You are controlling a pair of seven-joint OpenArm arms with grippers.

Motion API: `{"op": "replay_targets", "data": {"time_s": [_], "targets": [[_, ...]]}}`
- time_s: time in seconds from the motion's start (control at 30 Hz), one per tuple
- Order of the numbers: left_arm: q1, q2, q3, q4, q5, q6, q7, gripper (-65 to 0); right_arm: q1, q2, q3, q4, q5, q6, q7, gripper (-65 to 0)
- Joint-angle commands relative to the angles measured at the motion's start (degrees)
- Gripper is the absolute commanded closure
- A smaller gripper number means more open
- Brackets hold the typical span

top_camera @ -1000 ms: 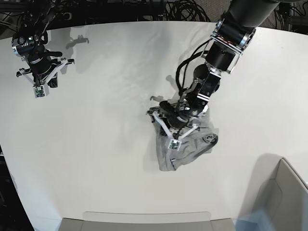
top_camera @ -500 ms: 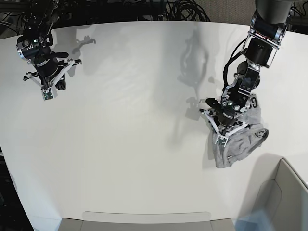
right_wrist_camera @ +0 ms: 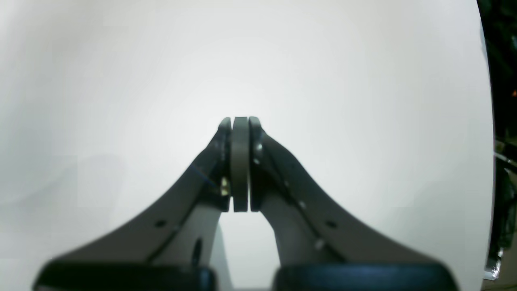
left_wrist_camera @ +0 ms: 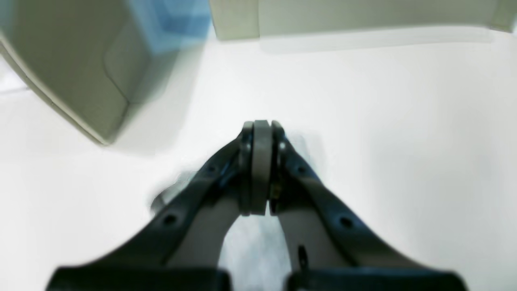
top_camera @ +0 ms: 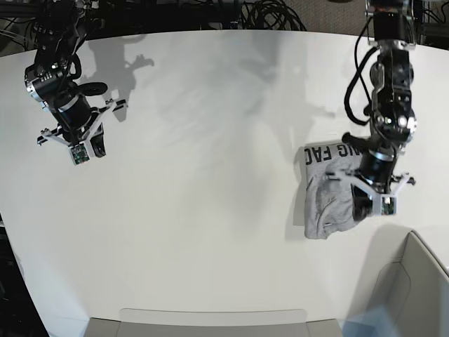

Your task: Fold the T-shirt properly

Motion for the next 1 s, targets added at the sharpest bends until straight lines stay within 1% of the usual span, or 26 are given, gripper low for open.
{"op": "replay_targets", "data": {"time_s": [0.0, 0.07, 0.1, 0.2, 0.27, 0.33, 0.37, 0.43, 0.5, 0.57, 0.63, 0.7, 0.83, 0.87, 0.97], "targets": [[3.0, -0.7, -1.8, 3.6, 0.1, 0.1, -2.1, 0.0, -0.5, 0.6, 0.7, 0.8, 0.2, 0.2, 0.6, 0.0], [9.6, -0.7, -5.1, 7.3, 0.1, 0.1, -2.2, 0.0, -3.7, 0.6, 0.7, 0.8, 0.2, 0.3, 1.8, 0.0], [12.8, -0.1, -6.7, 8.5, 0.1, 0.1, -2.2, 0.0, -5.6, 0.5, 0.7, 0.9, 0.2, 0.3, 4.1, 0.0], [20.5, 3.9, -13.1, 9.8, 0.0, -0.4, -2.3, 0.0, -13.4, -0.2, -1.0, 0.9, 0.7, 0.3, 12.0, 0.0], [23.9, 6.2, -16.8, 9.8, 0.0, -0.5, -2.3, 0.0, -17.9, -1.8, -1.7, 0.9, 0.3, 0.2, 16.4, 0.0], [27.9, 7.4, -19.0, 9.8, -0.1, -0.5, -2.3, 0.0, -21.5, -4.0, -1.6, 0.9, 0.3, 0.2, 20.2, 0.0], [29.8, 7.6, -19.2, 9.8, -0.1, -0.5, -2.9, 0.0, -23.3, -4.9, -1.5, 0.9, 0.3, 0.2, 21.6, 0.0], [34.5, 7.9, -19.0, 9.8, -0.1, -0.5, -6.0, 0.0, -26.9, -5.9, -1.5, 0.9, 0.3, 0.2, 23.8, 0.0], [40.0, 8.2, -19.0, 9.8, -0.1, -0.5, -10.5, 0.0, -29.9, -7.3, -1.7, 0.8, 0.3, 0.2, 25.0, 0.0], [45.1, 9.4, -19.2, 9.8, 0.0, -0.5, -14.5, 0.0, -32.0, -7.5, -1.6, 0.8, 0.3, 0.2, 25.0, 0.0], [49.7, 9.4, -19.0, 9.5, 0.0, -0.5, -18.2, 0.0, -34.0, -7.6, -1.6, 0.7, 0.3, 0.2, 24.9, 0.0], [54.3, 9.4, -18.9, 9.4, 0.1, -0.5, -20.6, 0.0, -35.9, -7.6, -1.8, 0.6, 0.2, 0.2, 24.7, 0.0], [59.5, 9.4, -17.9, 8.8, 0.1, -0.5, -24.0, 0.0, -40.1, -7.7, -1.8, 0.6, 0.2, 0.2, 24.9, 0.0], [61.0, 9.4, -17.3, 8.5, 0.1, -0.5, -25.3, 0.0, -41.2, -8.1, -1.8, 0.6, 0.2, 0.2, 24.9, 0.0], [65.0, 9.2, -15.3, 5.3, 0.1, -0.5, -31.4, 0.0, -44.3, -11.4, -1.6, 0.6, 0.2, 0.3, 25.1, 0.0]]}}
